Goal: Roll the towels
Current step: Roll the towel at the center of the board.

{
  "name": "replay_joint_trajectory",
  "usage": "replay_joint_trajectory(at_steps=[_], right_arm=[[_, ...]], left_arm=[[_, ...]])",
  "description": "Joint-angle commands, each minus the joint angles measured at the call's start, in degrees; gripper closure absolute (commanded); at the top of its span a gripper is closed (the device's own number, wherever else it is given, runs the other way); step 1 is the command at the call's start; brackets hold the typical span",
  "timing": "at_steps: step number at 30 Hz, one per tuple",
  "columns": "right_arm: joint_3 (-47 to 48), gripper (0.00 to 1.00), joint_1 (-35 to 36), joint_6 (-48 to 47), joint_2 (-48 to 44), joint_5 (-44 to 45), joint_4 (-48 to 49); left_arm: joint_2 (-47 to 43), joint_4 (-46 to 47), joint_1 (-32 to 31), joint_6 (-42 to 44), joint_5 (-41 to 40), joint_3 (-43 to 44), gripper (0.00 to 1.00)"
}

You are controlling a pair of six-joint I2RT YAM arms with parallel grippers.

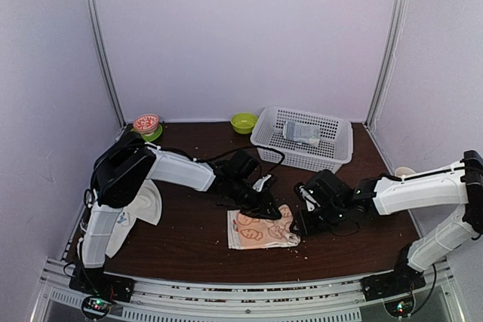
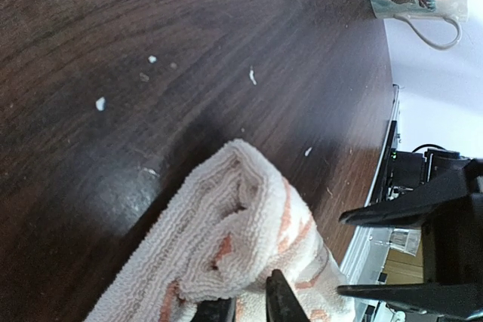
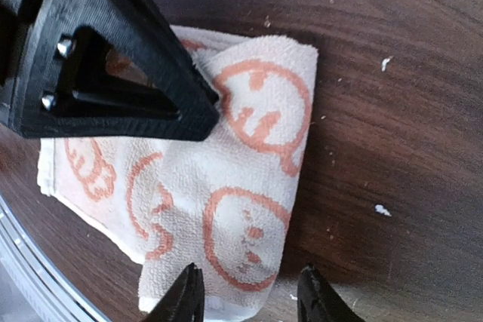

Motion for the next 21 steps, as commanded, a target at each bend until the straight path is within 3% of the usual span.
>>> replay_joint_trajectory(at_steps=[1, 6, 15, 21], right_arm=[[2.2, 0.59, 2.39, -1.06, 1.48, -0.71, -1.76], [2.82, 0.62, 4.73, -2.1, 4.53, -0.92, -4.68], [4.26, 0.59, 6.54, -2.47, 10.45, 1.62, -10.23], [2.92, 0.47, 6.0, -0.52, 1.33, 1.77, -6.87]], left_arm=[[-0.23, -3.13, 0.32, 0.6, -2.49, -1.45, 0.83], [-0.29, -4.01, 0.32, 1.21, -2.57, -1.34, 0.84], [-0.56, -5.38, 0.41, 2.38, -3.18, -2.02, 0.84], [-0.47, -5.49, 0.47, 2.84, -3.23, -1.96, 0.83]])
